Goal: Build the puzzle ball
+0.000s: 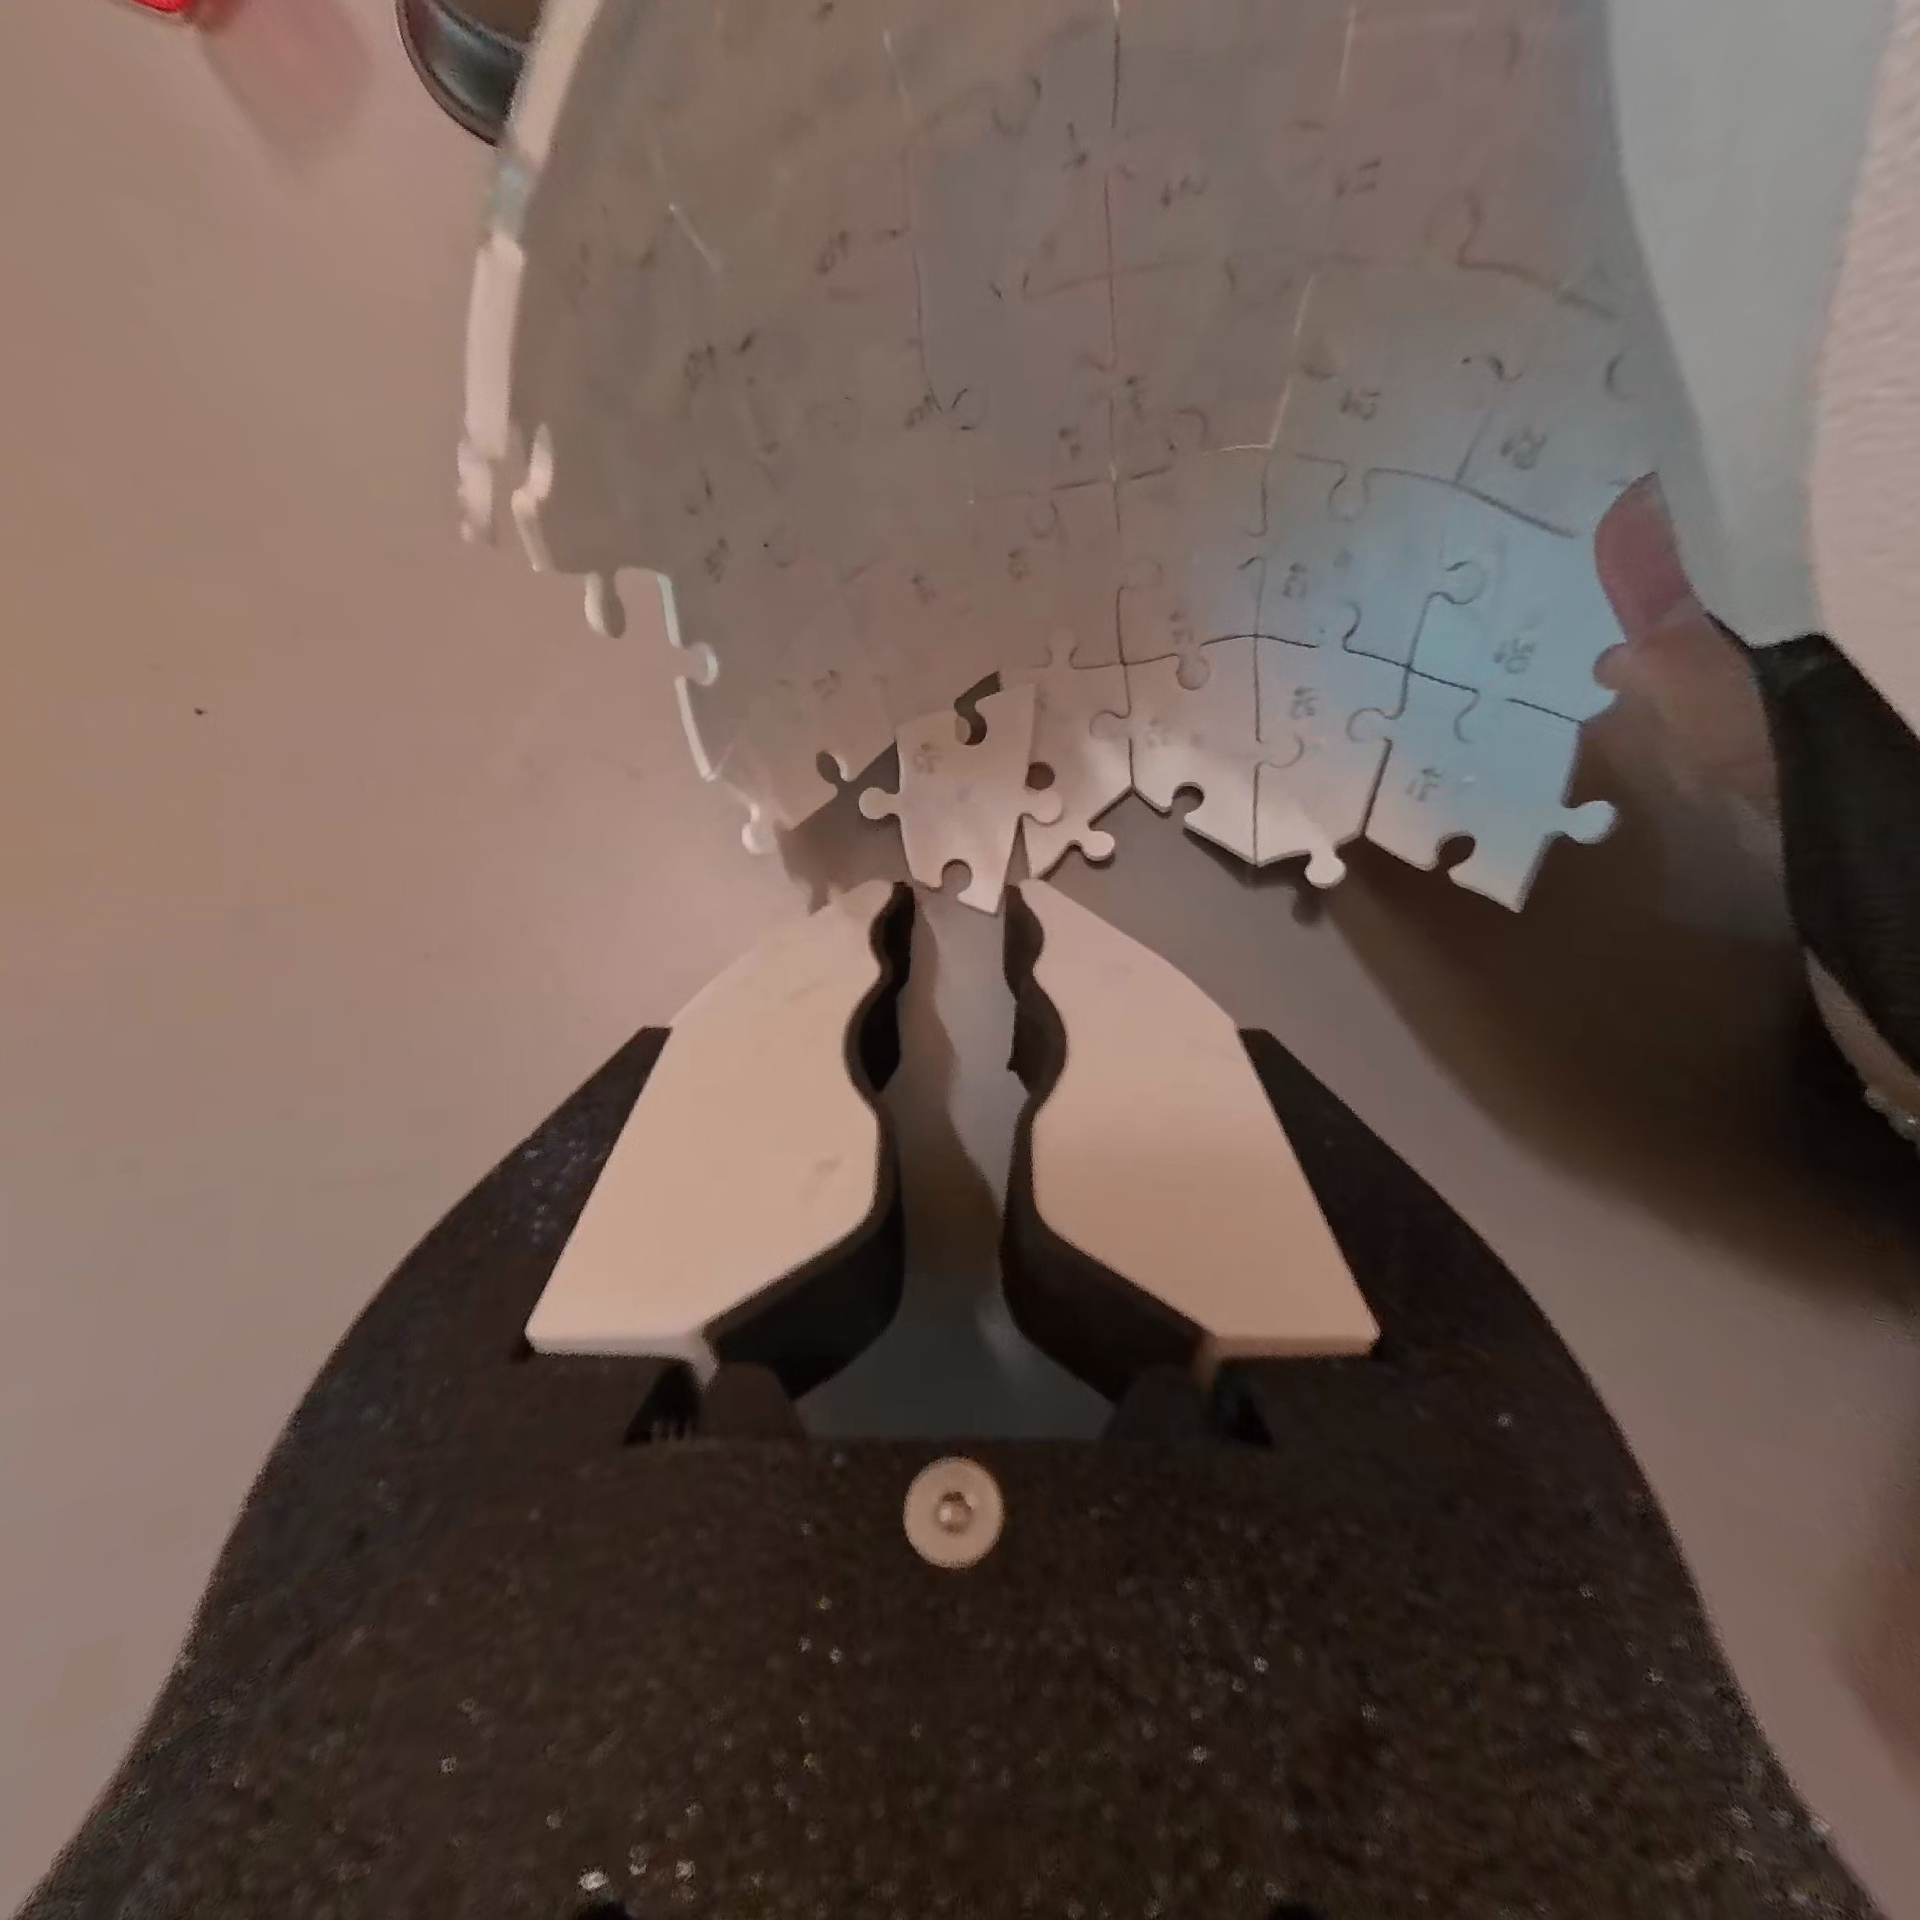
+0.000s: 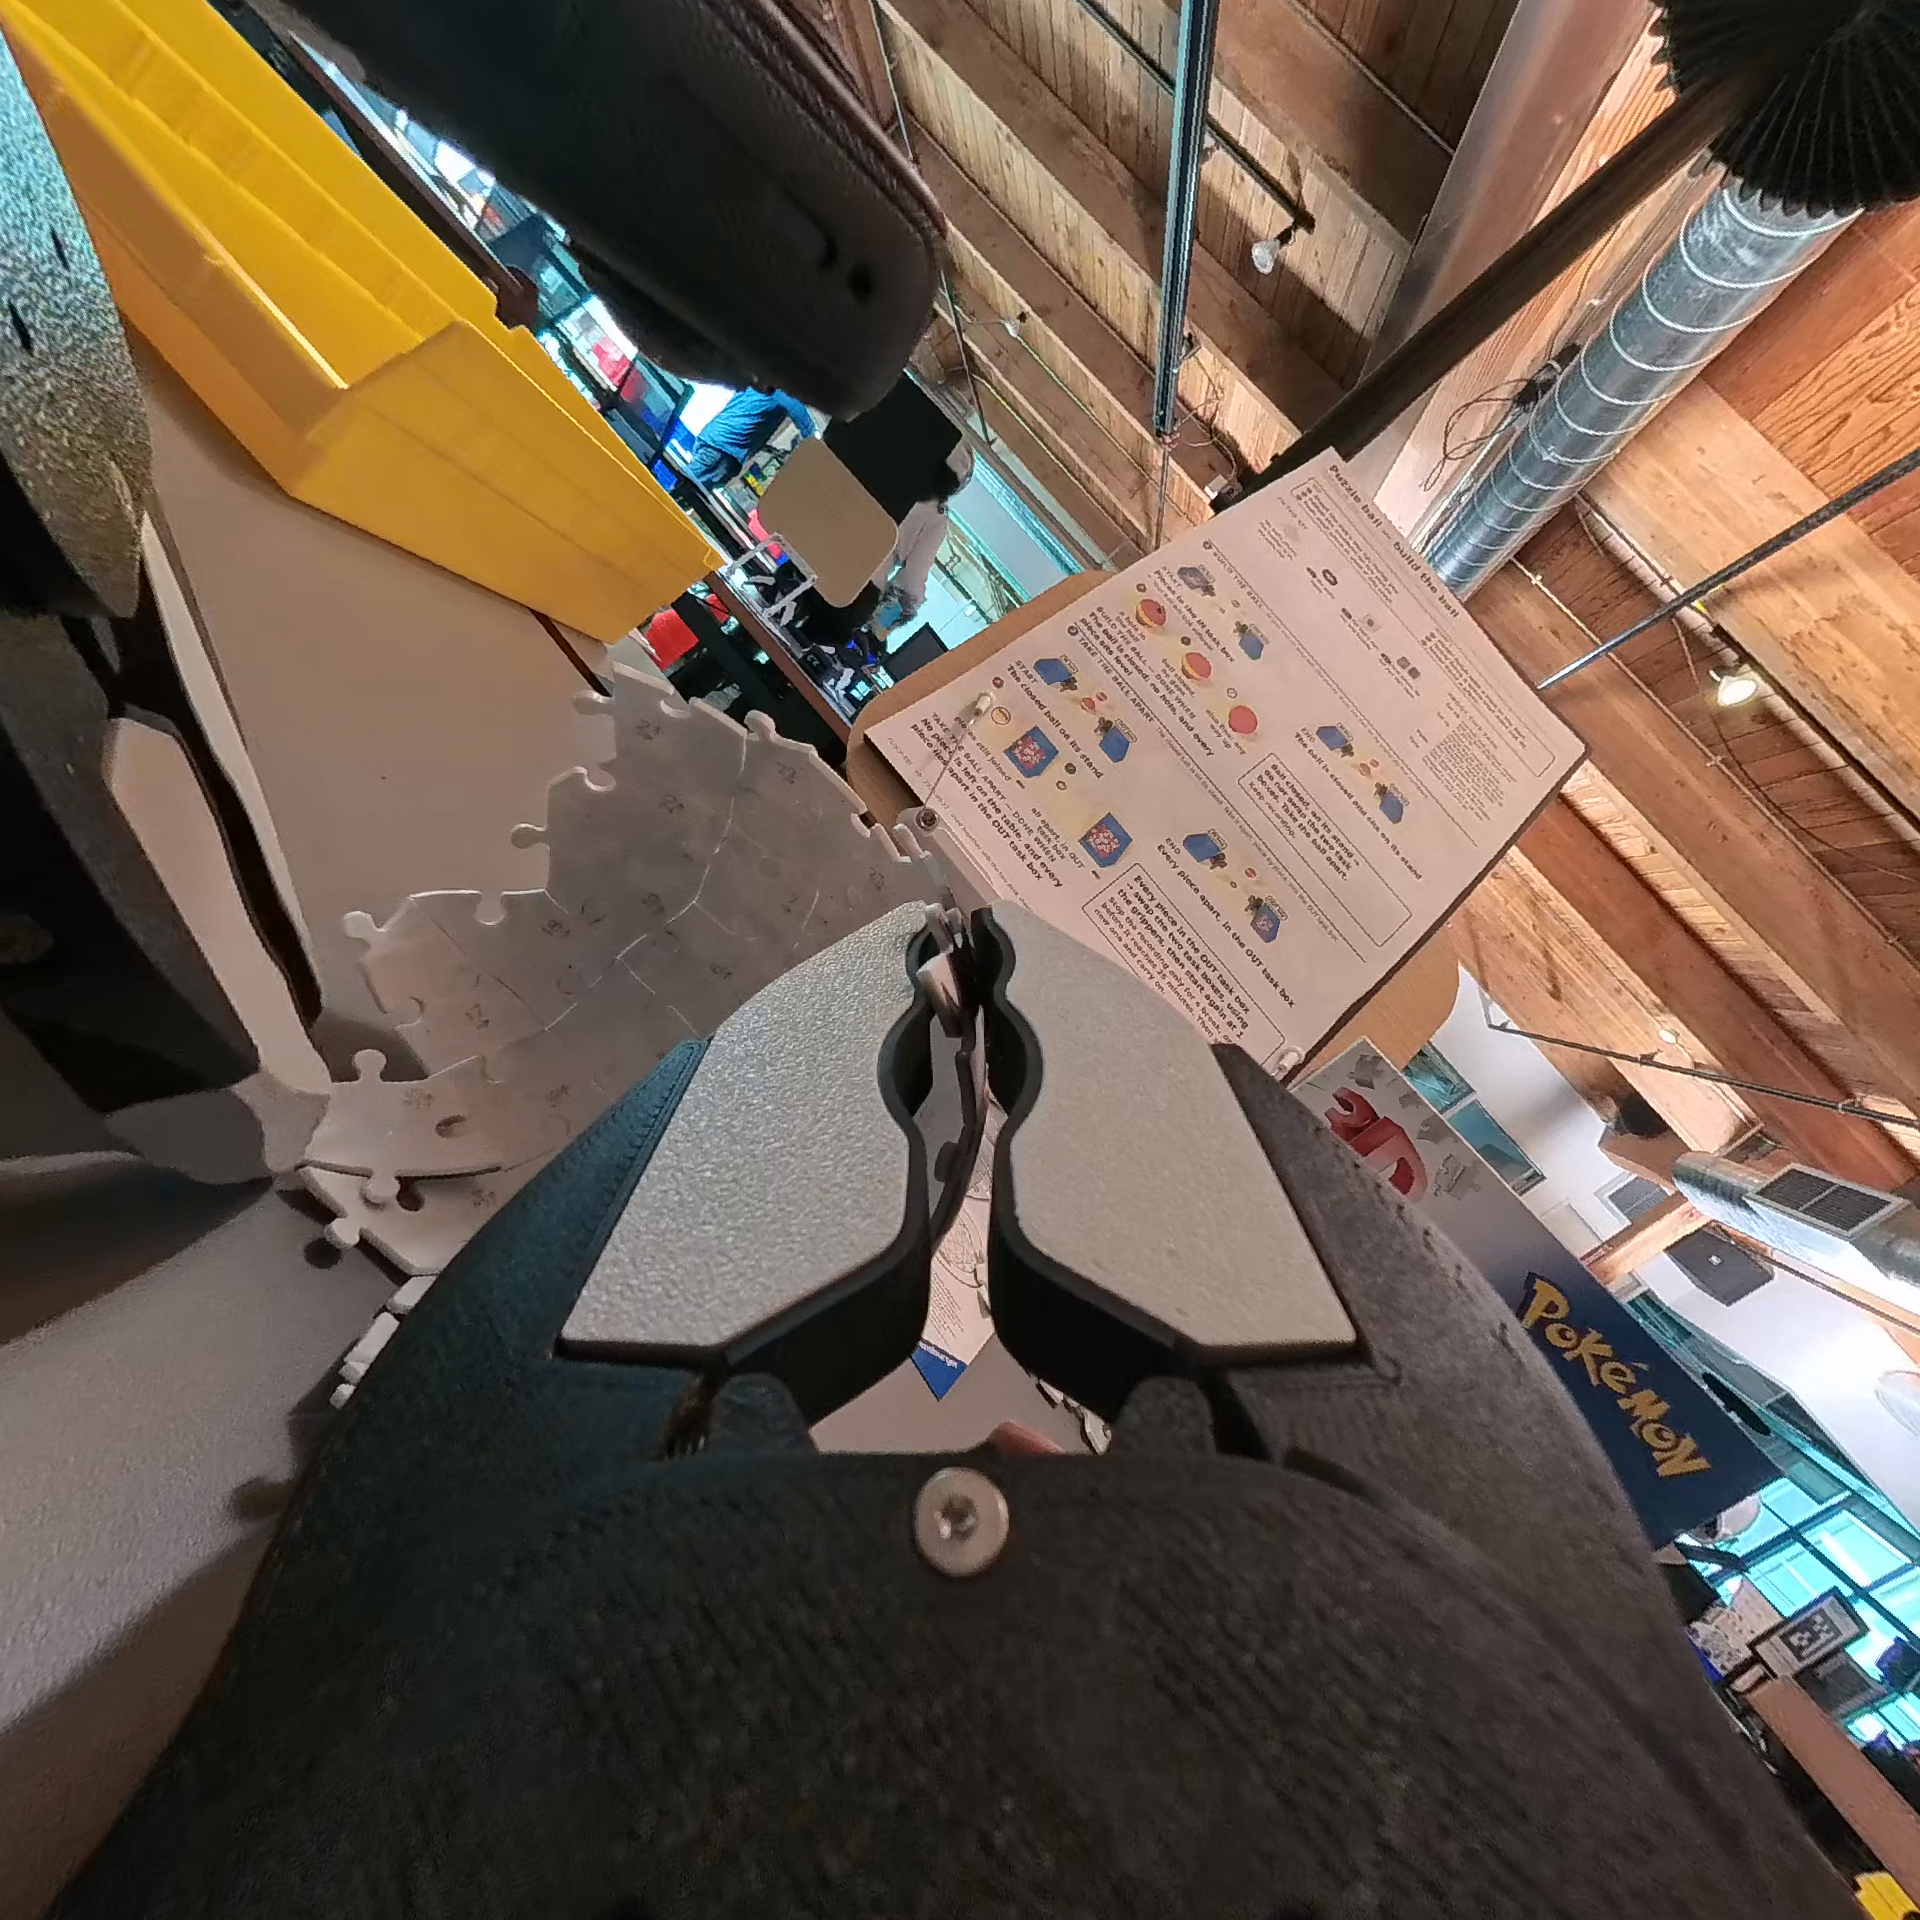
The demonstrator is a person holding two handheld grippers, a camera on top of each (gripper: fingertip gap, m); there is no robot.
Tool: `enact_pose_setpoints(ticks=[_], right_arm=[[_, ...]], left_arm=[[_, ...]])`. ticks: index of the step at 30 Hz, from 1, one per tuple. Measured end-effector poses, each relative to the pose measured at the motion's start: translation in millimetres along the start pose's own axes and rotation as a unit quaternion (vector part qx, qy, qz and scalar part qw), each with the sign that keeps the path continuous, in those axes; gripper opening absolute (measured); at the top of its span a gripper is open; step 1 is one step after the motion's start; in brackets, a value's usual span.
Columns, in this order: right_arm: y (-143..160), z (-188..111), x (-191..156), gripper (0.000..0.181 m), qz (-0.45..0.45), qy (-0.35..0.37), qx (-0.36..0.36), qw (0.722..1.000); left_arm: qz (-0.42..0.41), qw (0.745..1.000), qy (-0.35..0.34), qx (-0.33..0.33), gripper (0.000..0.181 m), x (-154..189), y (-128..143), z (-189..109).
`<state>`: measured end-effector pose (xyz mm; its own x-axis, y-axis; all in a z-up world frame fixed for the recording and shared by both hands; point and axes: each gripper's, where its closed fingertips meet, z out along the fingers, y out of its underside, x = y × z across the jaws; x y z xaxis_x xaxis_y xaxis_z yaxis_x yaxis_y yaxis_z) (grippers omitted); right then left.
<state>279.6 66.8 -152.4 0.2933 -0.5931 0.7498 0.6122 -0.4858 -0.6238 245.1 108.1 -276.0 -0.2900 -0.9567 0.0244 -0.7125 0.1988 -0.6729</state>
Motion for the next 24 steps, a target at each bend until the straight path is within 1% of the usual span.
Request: enact_pose_setpoints(ticks=[3, 6, 9, 11, 13, 15, 17, 20, 24], right_arm=[[0, 0, 0, 0.005, 0.000, 0.000, 0.000, 1.000], [0, 0, 0, 0.006, 0.000, 0.000, 0.000, 1.000], [0, 0, 0, 0.005, -0.001, 0.000, 0.000, 1.000], [0, 0, 0, 0.005, -0.001, 0.000, 0.000, 1.000], [0, 0, 0, 0.005, -0.001, 0.000, 0.000, 1.000], [0, 0, 0, 0.006, 0.000, 0.000, 0.000, 1.000], [0, 0, 0, 0.006, 0.001, 0.000, -0.001, 1.000], [1, 0, 0, 0.006, 0.002, 0.001, -0.001, 1.000], [1, 1, 0, 0.006, 0.002, 0.000, -0.002, 1.000]], left_arm=[[-0.012, 1.000, 0.016, 0.002, 0.017, 4, -1, 0], [-0.015, 0.999, 0.028, 0.019, 0.017, 7, -5, -1], [0.002, 1.000, 0.014, 0.025, 0.016, 6, -8, -2], [0.031, 0.999, 0.017, 0.038, 0.006, 11, -13, -3], [0.063, 0.997, 0.001, 0.044, 0.000, 12, -18, -3], [0.094, 0.995, -0.031, 0.034, 0.000, 7, -19, 1], [0.114, 0.992, -0.042, 0.024, 0.000, 5, -19, 5], [0.122, 0.991, -0.047, 0.020, 0.000, 5, -19, 11], [0.111, 0.993, -0.042, 0.020, 0.000, 5, -21, 13]])
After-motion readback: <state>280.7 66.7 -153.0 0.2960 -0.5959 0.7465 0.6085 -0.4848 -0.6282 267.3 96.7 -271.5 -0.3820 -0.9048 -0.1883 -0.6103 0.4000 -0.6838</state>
